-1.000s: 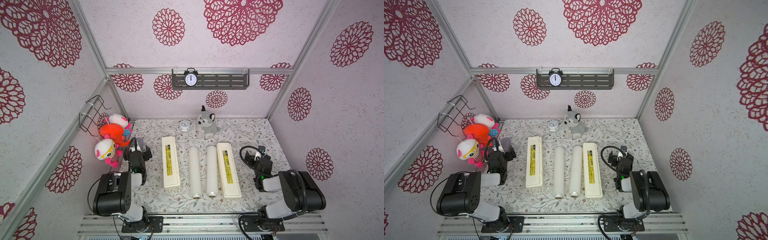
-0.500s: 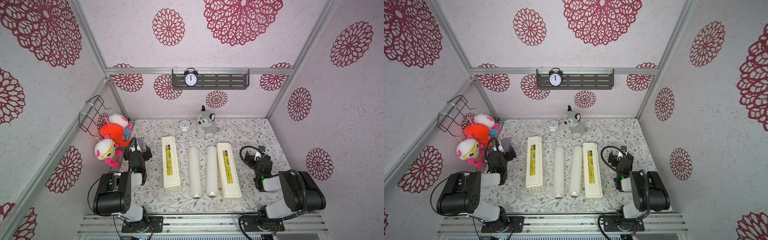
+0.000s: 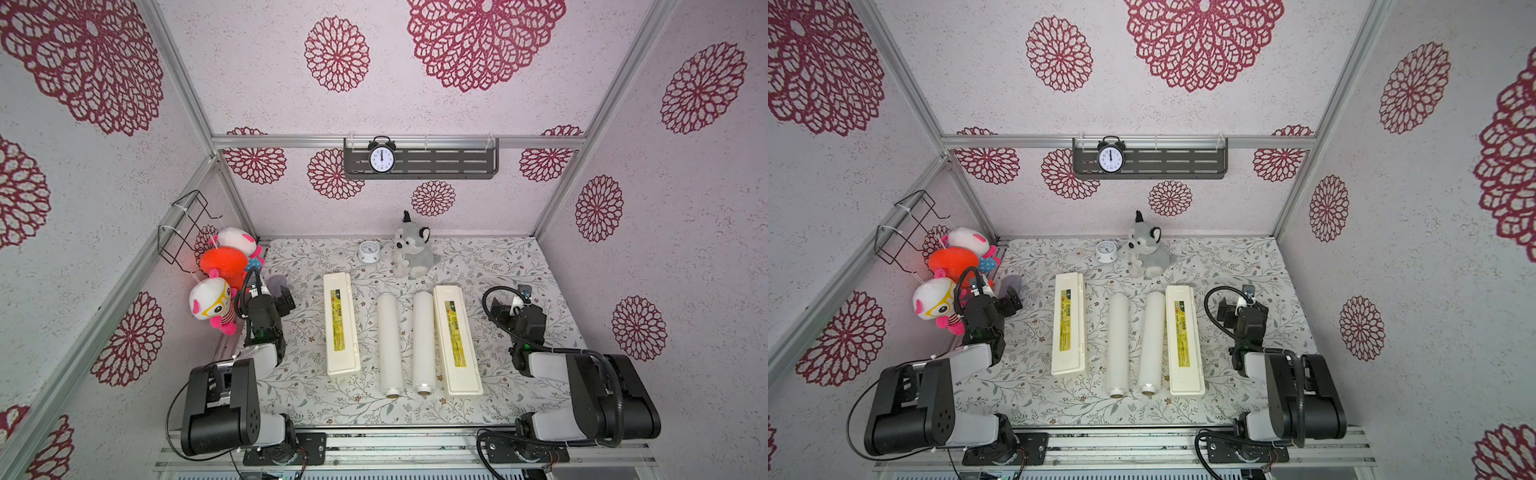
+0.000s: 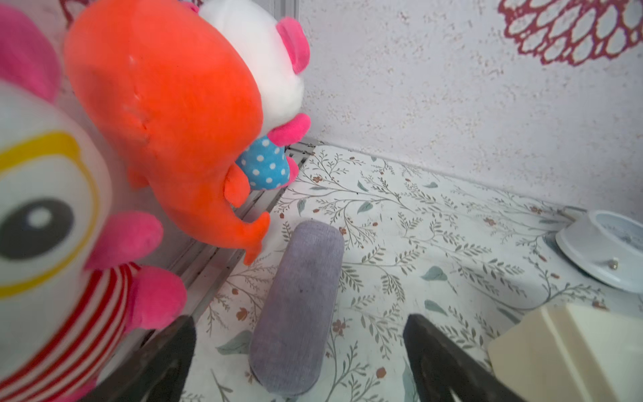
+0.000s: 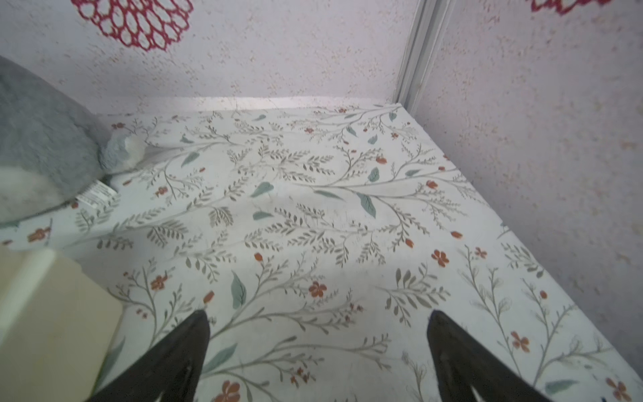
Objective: Put plastic wrap rolls into dispensers
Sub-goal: Pick up the plastic wrap cutting box from the center of the board.
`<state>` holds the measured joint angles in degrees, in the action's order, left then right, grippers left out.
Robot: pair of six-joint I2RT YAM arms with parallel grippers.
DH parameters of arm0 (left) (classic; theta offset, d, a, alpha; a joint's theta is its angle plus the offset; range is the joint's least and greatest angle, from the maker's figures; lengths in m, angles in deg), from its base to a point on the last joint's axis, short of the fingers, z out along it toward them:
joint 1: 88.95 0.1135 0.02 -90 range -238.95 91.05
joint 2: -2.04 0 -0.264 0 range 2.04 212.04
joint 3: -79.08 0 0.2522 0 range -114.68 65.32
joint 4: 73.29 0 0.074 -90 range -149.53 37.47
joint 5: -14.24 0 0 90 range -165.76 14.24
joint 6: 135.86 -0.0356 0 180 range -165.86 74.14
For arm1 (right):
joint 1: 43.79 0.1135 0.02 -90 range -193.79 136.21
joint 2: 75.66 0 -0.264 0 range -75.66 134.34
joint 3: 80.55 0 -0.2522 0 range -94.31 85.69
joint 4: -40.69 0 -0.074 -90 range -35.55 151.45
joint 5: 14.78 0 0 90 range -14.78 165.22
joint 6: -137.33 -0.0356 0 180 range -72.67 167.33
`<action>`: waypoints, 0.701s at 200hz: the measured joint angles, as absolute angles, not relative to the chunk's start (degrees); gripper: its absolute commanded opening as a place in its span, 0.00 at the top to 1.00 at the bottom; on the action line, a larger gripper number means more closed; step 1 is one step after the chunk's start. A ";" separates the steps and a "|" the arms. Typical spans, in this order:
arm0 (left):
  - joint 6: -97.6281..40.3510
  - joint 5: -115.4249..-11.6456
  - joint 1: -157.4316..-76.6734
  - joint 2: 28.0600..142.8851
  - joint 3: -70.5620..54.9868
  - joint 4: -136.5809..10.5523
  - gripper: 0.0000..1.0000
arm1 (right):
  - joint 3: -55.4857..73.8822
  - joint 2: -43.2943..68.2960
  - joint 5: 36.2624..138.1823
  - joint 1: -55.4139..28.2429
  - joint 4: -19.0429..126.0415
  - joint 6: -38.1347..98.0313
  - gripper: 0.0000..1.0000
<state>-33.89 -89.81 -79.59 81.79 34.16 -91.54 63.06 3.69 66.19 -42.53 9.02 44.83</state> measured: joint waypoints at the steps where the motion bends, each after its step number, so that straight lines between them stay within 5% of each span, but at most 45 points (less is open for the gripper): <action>1: -33.72 -89.81 -79.59 81.68 33.83 -91.13 0.02 | 62.84 3.49 66.29 -42.53 9.41 44.76 0.01; 60: -20.47 -84.39 -80.53 75.54 22.60 -72.22 0.02 | 46.77 -7.57 74.73 -39.12 39.05 38.34 0.01; 140: -12.93 -78.11 -93.95 76.06 19.21 -62.45 0.02 | 38.36 -1.10 79.21 -23.47 64.80 32.22 0.01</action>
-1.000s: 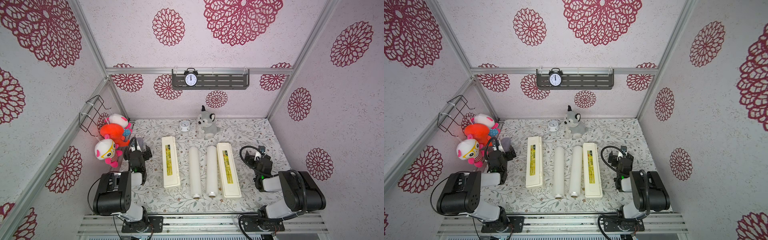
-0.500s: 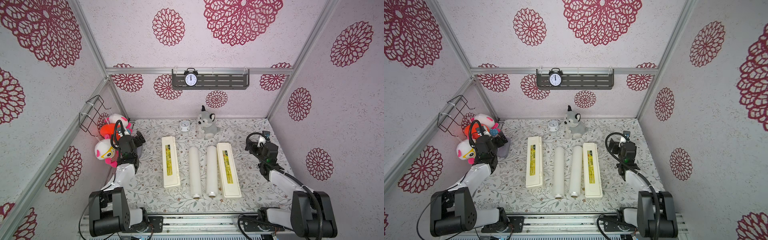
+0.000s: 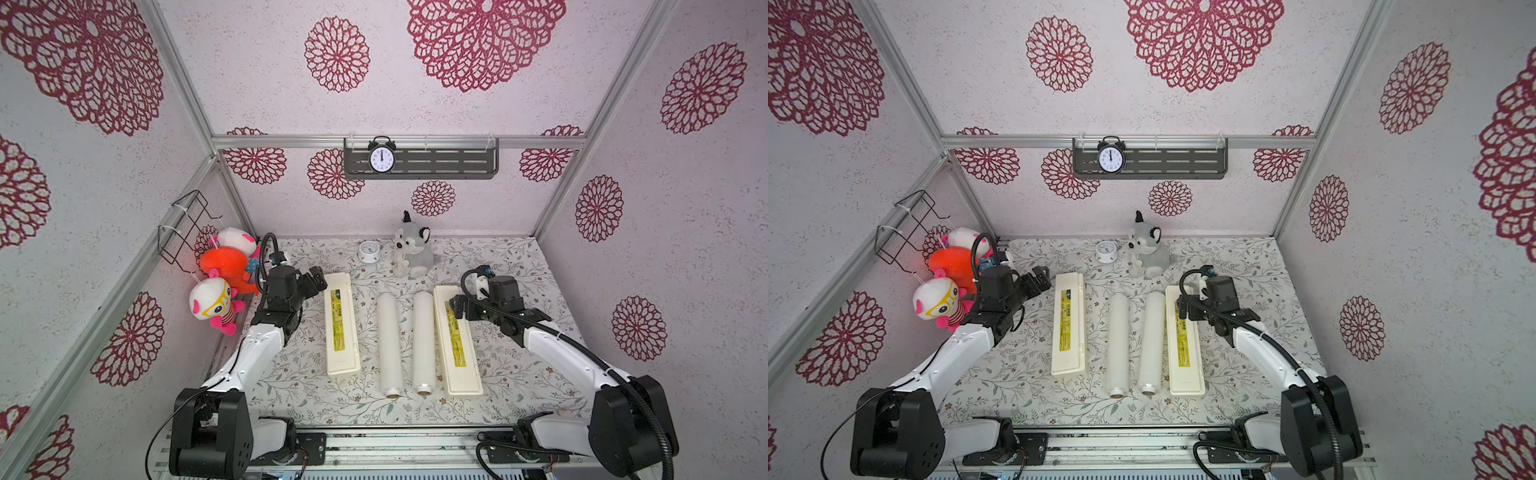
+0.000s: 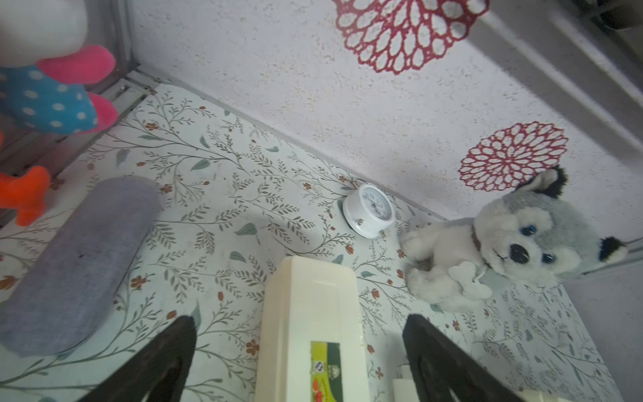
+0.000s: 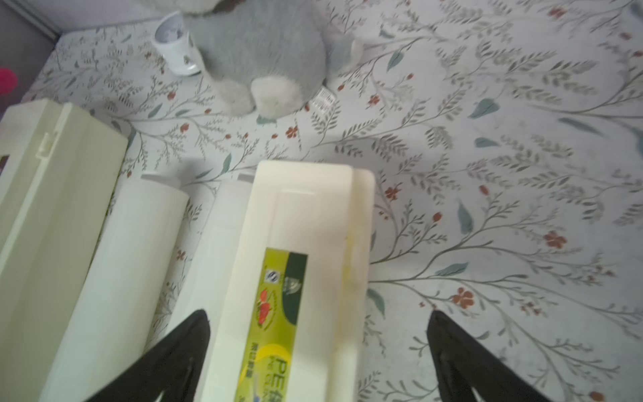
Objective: Put plastic wrap rolls into dispensers
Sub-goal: Pick up the plastic wrap cutting box from the center of the board.
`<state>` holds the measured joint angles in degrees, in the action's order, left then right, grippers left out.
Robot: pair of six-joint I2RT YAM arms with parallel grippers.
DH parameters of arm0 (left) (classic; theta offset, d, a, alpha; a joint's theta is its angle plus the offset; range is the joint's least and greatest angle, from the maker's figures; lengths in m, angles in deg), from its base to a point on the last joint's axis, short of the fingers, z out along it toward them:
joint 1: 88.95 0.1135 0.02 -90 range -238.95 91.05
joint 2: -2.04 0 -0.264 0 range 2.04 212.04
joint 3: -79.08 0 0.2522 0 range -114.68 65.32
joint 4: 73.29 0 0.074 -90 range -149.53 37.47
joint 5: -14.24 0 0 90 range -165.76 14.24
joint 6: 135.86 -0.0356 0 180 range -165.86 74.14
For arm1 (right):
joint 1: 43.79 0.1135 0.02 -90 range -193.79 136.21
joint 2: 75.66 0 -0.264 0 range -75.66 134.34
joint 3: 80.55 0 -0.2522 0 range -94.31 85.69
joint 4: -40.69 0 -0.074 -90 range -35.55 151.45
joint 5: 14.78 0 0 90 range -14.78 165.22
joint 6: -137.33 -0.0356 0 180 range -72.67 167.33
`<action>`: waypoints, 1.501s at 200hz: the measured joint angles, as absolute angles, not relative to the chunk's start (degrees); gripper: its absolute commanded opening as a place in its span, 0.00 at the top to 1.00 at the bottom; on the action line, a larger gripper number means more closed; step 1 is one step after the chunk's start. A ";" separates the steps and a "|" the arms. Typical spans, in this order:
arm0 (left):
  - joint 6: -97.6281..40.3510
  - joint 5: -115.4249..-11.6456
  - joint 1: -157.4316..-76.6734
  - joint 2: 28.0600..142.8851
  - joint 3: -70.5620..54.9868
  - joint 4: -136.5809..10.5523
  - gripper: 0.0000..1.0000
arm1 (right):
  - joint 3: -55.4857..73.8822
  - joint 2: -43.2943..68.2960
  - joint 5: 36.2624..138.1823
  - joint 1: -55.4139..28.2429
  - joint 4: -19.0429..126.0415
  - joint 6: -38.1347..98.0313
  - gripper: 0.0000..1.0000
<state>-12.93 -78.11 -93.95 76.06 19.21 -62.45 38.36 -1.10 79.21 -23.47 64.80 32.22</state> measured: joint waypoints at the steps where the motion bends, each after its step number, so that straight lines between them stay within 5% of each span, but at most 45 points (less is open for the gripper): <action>1: -12.91 -78.09 -94.01 76.08 19.21 -62.45 0.02 | 38.27 -0.99 79.10 -23.21 65.08 32.18 0.01; 161: -10.24 -76.23 -97.51 80.30 19.36 -62.25 0.02 | 35.78 7.97 73.31 -17.02 69.46 27.52 0.01; 242: -10.00 -76.23 -98.47 81.22 19.36 -62.56 0.02 | 29.88 16.37 62.45 -12.24 74.07 25.20 0.01; 300: -10.51 -74.66 -99.67 83.23 17.57 -60.96 0.02 | 34.10 12.10 66.56 -13.46 72.23 25.31 0.12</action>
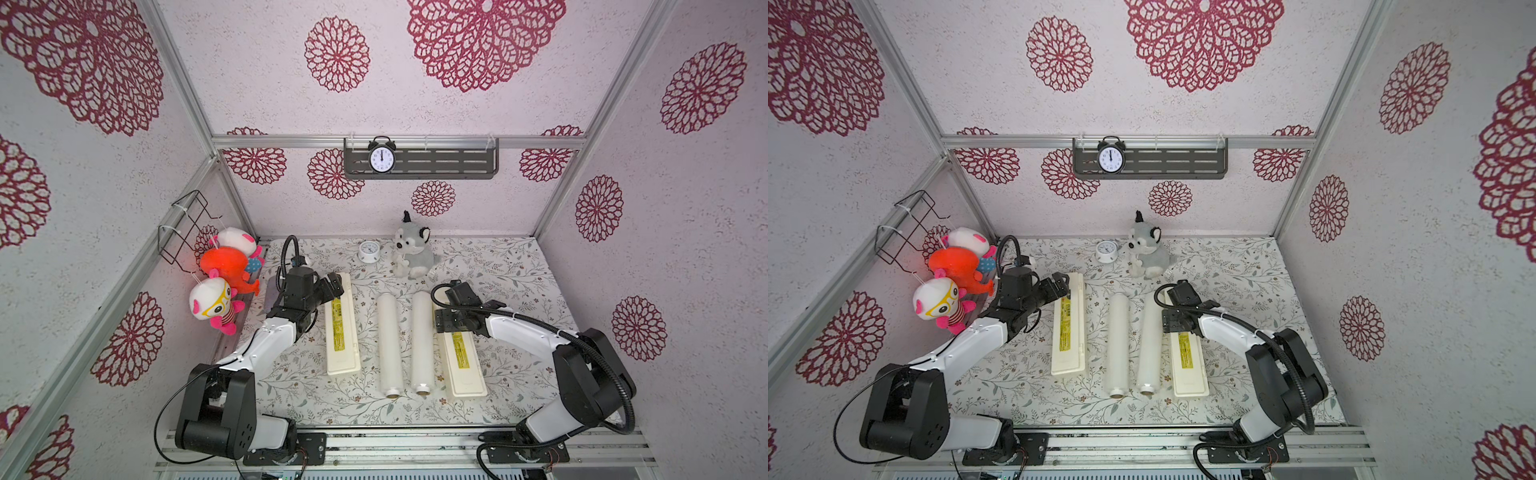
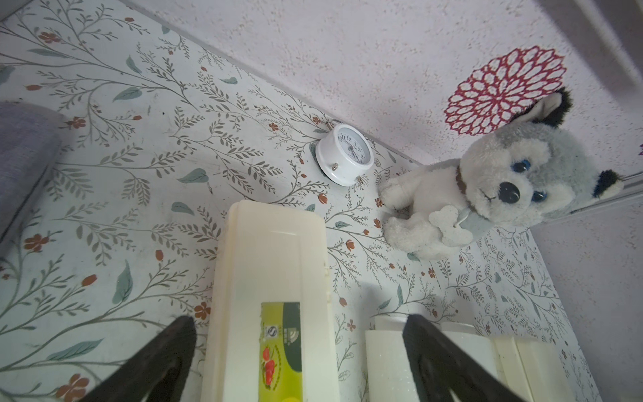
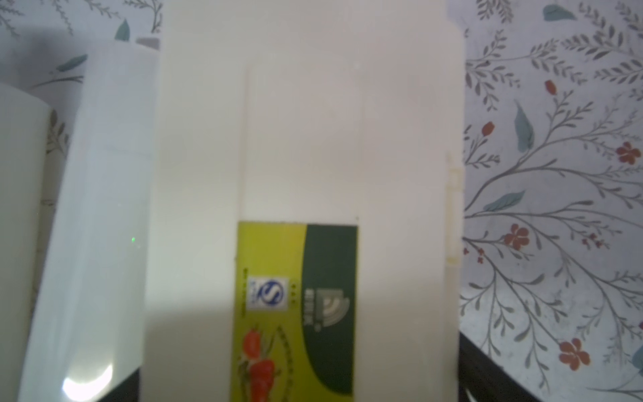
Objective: Put plastic wrap rolls into dispensers
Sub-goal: Pick up the plastic wrap cutting box from the center of the board, then open the lid of the plastic wrap cutting box.
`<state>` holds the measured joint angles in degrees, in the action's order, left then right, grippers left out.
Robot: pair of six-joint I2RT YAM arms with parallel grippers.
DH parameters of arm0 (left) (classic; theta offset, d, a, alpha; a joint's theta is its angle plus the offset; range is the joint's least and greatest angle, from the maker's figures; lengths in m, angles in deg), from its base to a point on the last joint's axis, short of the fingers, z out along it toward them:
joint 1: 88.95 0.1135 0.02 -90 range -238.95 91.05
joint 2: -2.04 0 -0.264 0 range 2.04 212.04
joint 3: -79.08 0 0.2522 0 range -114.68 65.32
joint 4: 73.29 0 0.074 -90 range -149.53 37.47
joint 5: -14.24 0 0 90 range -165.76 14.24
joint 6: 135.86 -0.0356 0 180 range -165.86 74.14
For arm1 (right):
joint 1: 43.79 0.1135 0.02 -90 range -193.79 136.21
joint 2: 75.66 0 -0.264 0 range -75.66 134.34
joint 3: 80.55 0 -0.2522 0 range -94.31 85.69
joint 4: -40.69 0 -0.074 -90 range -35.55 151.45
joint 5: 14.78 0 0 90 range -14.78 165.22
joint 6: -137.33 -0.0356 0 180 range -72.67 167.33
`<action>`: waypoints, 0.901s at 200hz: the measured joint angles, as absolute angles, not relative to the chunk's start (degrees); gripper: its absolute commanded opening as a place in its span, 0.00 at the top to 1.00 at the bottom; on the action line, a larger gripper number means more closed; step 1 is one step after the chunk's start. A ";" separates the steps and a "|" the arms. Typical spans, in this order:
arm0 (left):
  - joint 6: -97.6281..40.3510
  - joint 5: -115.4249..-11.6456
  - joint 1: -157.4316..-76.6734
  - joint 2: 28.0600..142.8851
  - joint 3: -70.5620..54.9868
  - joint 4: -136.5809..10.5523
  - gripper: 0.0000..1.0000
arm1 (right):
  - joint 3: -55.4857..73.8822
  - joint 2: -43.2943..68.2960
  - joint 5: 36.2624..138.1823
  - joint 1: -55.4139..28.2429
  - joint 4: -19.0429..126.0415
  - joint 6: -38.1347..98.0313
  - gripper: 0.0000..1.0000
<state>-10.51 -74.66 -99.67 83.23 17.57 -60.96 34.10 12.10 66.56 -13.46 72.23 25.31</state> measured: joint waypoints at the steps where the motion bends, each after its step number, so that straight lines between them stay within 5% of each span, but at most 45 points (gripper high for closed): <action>1: -10.53 -74.66 -99.74 83.32 17.44 -60.88 0.02 | 34.23 11.97 66.67 -13.50 72.23 25.31 0.12; 82: -13.26 -66.79 -110.97 96.65 0.81 -56.99 0.02 | 43.34 -2.78 83.45 -25.90 69.37 25.46 0.13; 180: -4.73 -29.74 -118.56 109.39 -5.20 -80.11 0.02 | 44.13 -12.51 113.18 -38.16 58.26 21.81 0.14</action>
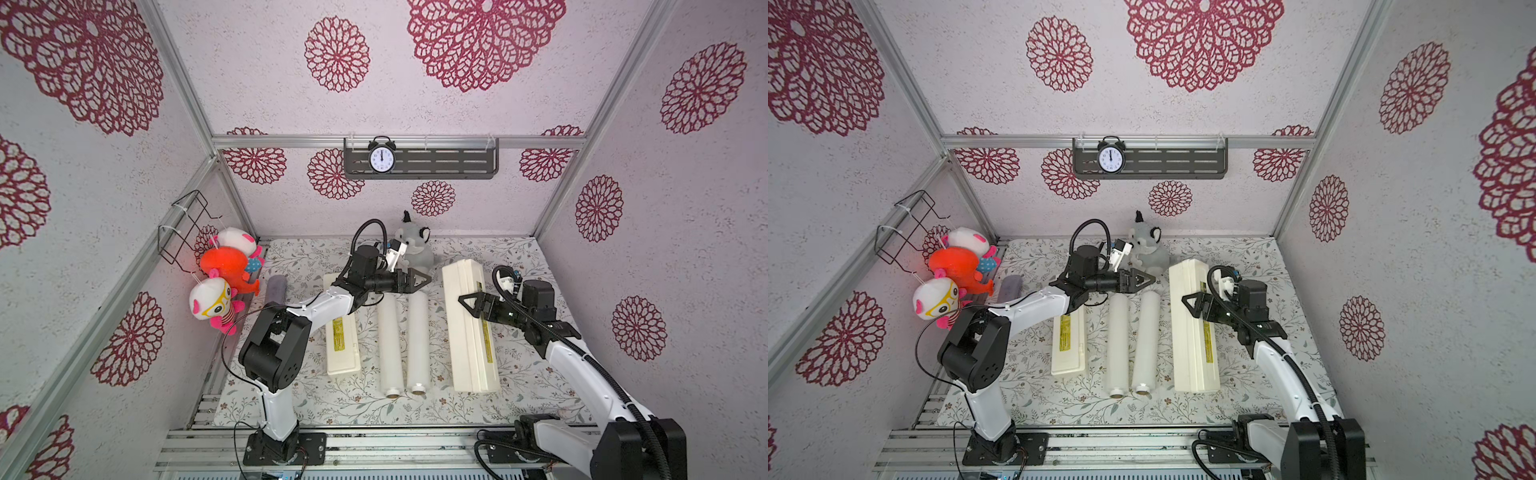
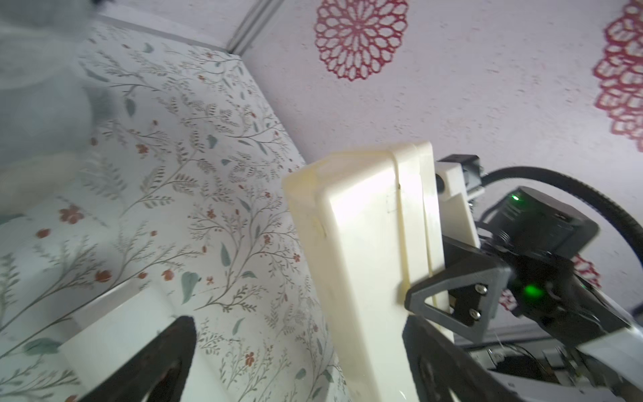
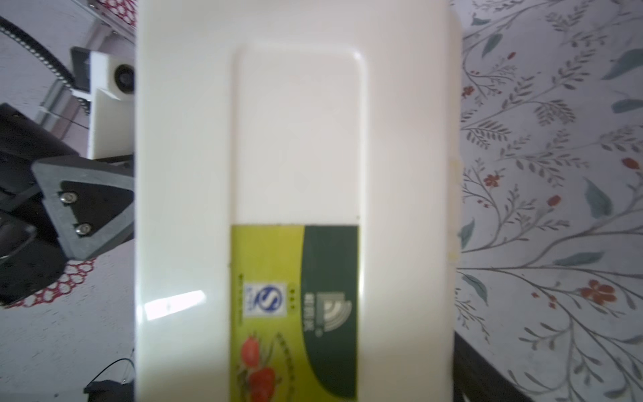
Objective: Put plastic wrap rolls into dispensers
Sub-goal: Open the lid of the plastic wrap cutting box.
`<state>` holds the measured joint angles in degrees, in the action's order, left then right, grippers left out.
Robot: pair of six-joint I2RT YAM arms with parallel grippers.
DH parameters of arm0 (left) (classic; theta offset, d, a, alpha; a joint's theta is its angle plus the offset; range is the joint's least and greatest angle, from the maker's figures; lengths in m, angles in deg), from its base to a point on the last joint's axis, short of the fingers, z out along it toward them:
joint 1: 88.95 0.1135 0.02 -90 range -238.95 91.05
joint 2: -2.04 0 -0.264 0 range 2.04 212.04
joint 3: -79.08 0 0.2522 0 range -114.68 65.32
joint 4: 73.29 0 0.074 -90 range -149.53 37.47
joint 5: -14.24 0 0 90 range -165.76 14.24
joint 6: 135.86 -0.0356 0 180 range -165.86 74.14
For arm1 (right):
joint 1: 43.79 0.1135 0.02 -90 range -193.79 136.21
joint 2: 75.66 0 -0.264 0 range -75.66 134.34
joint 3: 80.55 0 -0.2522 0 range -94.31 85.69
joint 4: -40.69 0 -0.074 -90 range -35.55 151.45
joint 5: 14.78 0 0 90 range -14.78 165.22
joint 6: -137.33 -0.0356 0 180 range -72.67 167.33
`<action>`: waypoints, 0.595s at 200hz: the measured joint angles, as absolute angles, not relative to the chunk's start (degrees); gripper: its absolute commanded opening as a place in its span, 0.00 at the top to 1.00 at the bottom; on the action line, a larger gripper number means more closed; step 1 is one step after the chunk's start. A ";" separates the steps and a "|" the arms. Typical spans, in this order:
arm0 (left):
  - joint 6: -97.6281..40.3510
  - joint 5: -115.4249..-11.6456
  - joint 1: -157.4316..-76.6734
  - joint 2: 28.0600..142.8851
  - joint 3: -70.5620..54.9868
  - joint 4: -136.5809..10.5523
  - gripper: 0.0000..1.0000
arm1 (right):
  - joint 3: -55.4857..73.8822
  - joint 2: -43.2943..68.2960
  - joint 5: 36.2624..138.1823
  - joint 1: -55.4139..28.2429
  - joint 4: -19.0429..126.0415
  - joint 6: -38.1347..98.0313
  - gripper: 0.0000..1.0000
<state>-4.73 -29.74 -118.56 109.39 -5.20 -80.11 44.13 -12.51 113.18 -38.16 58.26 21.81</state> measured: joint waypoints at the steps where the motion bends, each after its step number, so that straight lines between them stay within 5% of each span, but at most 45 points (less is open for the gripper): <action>1: -4.60 -29.64 -118.56 109.39 -5.10 -80.46 0.02 | 44.13 -12.53 113.48 -38.16 58.11 21.71 0.14; 61: 15.33 -24.02 -119.43 115.27 -1.10 -115.04 0.02 | 46.88 -14.93 123.98 -38.18 47.10 12.48 0.15; 119: 12.97 -25.29 -122.14 114.75 -1.84 -113.20 0.02 | 47.73 -15.04 126.86 -37.92 42.22 8.20 0.16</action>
